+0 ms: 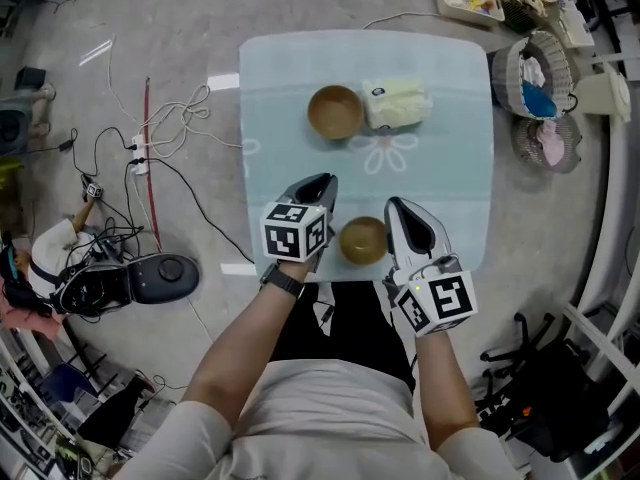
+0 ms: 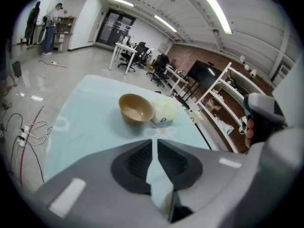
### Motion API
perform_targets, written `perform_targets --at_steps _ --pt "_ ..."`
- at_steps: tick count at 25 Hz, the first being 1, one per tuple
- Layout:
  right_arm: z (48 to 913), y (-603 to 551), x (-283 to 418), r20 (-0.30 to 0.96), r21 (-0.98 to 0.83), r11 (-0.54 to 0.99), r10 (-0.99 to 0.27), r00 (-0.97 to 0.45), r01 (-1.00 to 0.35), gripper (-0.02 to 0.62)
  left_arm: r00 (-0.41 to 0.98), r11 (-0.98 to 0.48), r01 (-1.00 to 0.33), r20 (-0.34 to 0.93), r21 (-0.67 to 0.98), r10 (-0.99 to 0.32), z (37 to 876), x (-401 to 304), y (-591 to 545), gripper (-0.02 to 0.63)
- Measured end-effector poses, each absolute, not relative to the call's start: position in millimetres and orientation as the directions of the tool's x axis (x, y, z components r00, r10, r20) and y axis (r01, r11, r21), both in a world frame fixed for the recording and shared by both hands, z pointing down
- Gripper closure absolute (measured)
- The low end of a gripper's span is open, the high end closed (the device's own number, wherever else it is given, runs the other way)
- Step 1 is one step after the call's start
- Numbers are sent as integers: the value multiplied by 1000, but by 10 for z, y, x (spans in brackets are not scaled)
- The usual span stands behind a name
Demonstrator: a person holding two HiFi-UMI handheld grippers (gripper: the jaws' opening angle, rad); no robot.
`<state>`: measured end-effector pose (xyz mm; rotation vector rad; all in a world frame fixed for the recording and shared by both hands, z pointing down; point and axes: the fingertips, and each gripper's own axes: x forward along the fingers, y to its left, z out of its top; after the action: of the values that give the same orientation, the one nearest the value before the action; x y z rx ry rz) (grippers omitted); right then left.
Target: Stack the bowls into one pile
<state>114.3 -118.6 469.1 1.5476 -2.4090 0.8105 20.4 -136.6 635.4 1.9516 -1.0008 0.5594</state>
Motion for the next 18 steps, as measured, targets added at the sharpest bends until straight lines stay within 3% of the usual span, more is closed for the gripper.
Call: perform_targets --at_steps 18 --pt "4853 -1784 1133 423 -385 382 -736 -529 -840 584 456 -84 -865 707 494 -541 6533 -88 -2151 572"
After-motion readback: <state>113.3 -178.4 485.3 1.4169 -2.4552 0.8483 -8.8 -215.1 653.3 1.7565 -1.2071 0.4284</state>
